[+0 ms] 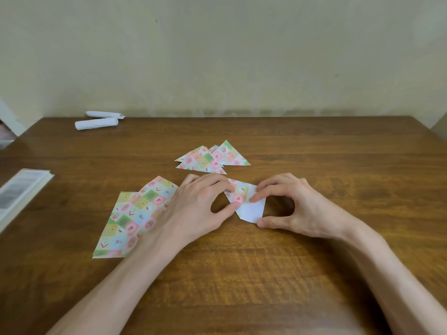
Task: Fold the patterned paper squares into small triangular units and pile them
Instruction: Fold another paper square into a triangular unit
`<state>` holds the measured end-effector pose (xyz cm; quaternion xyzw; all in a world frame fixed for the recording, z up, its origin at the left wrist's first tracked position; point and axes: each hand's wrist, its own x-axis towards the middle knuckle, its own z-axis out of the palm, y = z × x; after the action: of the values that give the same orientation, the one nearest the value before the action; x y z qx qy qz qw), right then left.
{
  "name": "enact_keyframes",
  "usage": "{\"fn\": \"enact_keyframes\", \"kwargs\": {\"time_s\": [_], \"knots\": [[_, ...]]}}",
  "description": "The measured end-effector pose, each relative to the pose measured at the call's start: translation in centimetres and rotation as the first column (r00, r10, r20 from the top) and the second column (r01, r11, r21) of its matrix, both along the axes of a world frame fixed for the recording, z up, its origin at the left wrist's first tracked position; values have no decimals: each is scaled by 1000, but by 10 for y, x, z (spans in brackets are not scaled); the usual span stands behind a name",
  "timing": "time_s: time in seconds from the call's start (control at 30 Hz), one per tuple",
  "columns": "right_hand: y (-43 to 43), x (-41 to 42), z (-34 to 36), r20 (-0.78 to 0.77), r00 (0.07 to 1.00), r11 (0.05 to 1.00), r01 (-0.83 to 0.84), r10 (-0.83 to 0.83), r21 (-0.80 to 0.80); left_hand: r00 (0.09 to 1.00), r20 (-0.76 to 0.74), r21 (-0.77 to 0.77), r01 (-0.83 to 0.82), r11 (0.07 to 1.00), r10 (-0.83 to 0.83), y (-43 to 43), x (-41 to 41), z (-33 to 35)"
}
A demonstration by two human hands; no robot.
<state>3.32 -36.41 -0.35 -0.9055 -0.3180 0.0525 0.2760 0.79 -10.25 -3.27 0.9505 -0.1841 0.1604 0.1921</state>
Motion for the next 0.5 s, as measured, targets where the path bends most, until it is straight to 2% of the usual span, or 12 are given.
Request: {"fn": "enact_keyframes", "kwargs": {"time_s": [0.17,0.33,0.5], "knots": [[7,-2,-4,45,999,999,-1,-1,42,1000,-4,-22,2,1000,-2,-1,0,0],[5,1,-3,-5,1000,995,-28,28,91,999,-29,-31,24,999,-25,0,1,0],[-3,2,1,-42,995,996,-88,89,19,998,-56,-43,26,999,-29,0,2,0]]}}
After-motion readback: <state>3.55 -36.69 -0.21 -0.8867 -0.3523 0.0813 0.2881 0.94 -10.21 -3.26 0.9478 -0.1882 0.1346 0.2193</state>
